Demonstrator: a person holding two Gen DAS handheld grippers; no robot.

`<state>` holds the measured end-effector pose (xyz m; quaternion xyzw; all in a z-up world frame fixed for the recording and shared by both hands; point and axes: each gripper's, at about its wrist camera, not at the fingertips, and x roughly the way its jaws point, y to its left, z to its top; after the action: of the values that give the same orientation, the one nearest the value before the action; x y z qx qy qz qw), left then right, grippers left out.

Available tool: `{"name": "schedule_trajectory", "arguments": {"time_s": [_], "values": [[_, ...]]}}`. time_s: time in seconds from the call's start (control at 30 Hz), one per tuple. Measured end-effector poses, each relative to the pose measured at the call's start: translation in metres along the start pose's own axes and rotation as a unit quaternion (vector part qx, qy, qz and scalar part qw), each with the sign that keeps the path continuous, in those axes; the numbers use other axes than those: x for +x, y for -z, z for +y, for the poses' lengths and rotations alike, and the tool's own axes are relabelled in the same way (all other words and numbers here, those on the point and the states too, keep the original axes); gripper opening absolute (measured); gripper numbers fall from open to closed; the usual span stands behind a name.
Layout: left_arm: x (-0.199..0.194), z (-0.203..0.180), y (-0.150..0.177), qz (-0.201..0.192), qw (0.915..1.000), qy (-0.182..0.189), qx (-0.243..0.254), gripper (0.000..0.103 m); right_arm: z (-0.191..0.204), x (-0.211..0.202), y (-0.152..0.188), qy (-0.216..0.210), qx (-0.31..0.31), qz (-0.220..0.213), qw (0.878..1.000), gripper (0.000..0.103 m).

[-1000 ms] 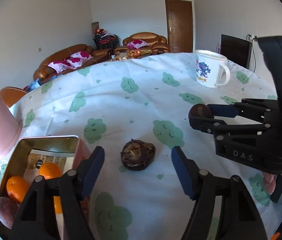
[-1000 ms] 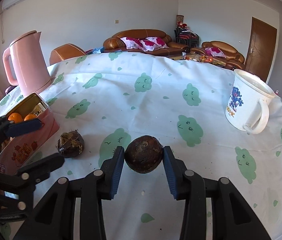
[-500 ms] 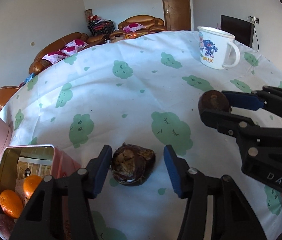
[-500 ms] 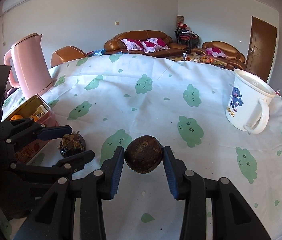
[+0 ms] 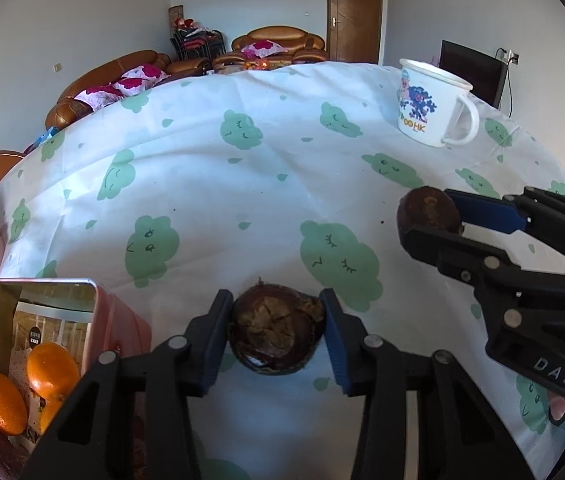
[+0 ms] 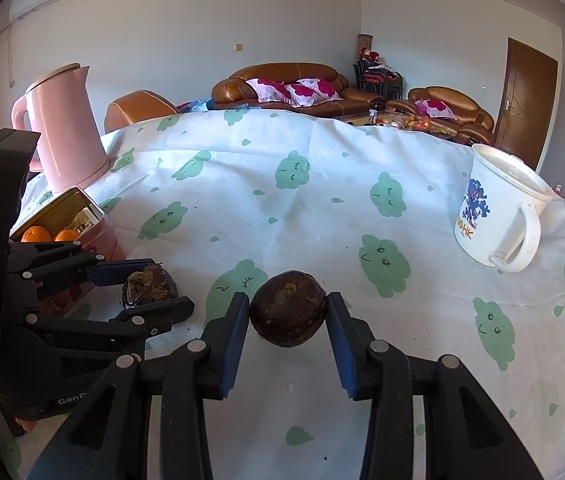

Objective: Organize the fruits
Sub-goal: 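Lift both round fruits in both tools and carry them toward the tin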

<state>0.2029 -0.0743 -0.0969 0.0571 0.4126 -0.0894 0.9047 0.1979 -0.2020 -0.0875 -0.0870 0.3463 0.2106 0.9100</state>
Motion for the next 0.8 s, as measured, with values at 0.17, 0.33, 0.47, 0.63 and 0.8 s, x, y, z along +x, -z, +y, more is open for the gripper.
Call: {"name": "schedule_trajectory", "arguments": {"time_s": [0.17,0.33,0.47,0.63,0.8], "values": [[-0.011,-0.002,0.0,-0.026,0.9996,-0.01,0.005,0.046,0.001,-0.007,0.001,-0.005,-0.002,-0.018,1.0,0.041],[-0.018,-0.002,0.001,-0.045,0.9987,-0.021,0.009,0.046,0.002,-0.013,0.001,-0.009,-0.006,-0.033,0.999,0.042],[-0.022,0.0,0.001,-0.056,0.9981,-0.025,0.004,0.046,0.004,-0.016,0.002,-0.01,-0.01,-0.043,0.999,0.041],[-0.028,0.002,0.002,-0.072,0.997,-0.03,0.0,0.046,0.005,-0.021,0.002,-0.012,-0.014,-0.056,0.998,0.041],[-0.033,0.001,0.003,-0.089,0.9953,-0.039,0.0,0.046,0.006,-0.025,0.003,-0.014,-0.016,-0.069,0.997,0.041]]}}
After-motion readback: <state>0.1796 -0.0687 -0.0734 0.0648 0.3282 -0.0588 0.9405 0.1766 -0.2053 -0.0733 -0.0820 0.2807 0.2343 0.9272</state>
